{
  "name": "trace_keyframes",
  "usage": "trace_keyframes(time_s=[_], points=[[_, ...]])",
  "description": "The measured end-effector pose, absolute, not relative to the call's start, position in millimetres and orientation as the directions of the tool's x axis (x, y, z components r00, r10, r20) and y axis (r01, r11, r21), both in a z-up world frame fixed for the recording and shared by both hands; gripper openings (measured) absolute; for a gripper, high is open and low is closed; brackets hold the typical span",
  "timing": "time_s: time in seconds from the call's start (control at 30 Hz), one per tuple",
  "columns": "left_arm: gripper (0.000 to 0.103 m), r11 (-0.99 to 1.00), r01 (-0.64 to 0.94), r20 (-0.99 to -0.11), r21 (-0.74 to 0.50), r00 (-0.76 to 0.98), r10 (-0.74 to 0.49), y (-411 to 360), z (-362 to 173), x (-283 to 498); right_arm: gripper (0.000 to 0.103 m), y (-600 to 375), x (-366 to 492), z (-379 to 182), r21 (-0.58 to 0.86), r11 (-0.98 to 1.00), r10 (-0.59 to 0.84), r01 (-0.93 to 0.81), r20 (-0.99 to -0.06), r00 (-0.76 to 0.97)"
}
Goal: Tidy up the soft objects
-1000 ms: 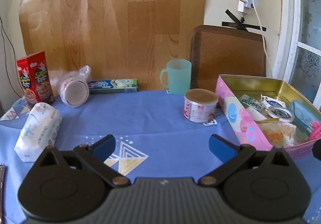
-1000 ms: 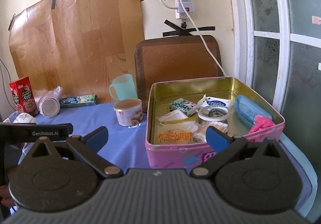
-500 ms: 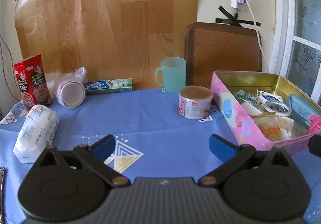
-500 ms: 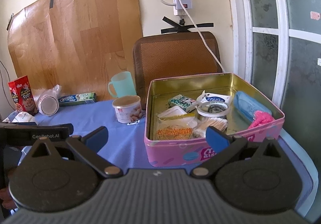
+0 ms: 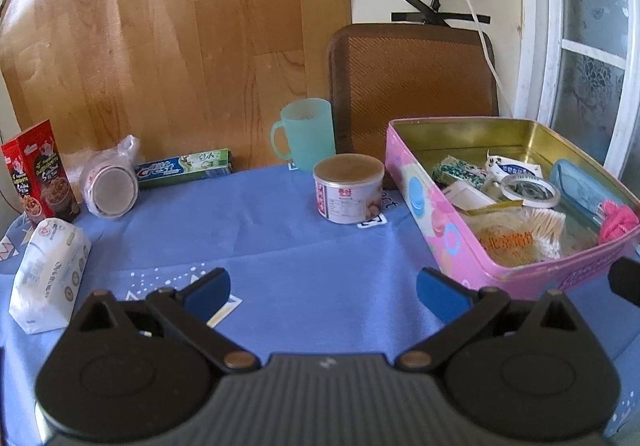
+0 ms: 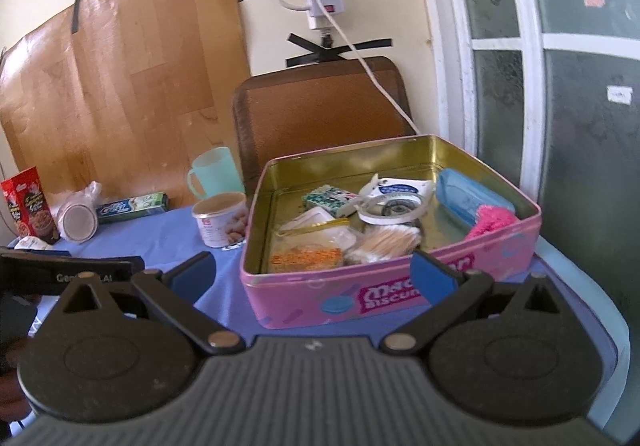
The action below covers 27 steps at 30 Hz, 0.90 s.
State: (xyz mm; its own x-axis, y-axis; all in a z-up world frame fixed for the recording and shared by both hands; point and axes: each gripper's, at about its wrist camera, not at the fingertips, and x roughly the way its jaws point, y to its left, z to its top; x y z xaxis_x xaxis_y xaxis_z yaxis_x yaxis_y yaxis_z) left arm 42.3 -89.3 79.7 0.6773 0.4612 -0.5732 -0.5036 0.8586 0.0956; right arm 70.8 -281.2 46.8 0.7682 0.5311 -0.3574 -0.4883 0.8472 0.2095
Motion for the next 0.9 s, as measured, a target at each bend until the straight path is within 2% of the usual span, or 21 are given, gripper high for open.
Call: trace_keyframes(time_s=[0.5, 0.73, 0.9], points=[[0.103, 0.866, -0.482, -0.574, 0.137, 0.673, 0.465, -109.5, 81.8, 70.5, 0.103, -304.2, 89.1, 39.1, 0.256, 0.850, 0.525, -0.460, -0.354, 0.774], [0.103, 0.890, -0.444, -0.583, 0.103, 0.698, 0.416, -114.5, 84.7, 77.0, 0.103, -310.3, 93.4, 34.6, 0.272, 0.852, 0.521, -0.447, -0.360, 0.774], [0.103, 0.908, -0.413, -0.550, 0.065, 0.744, 0.378, -116.5, 88.9, 71.0, 0.103, -314.4, 90.7, 35.3, 0.263, 0.858, 0.512, -0.442, -0.348, 0.785]])
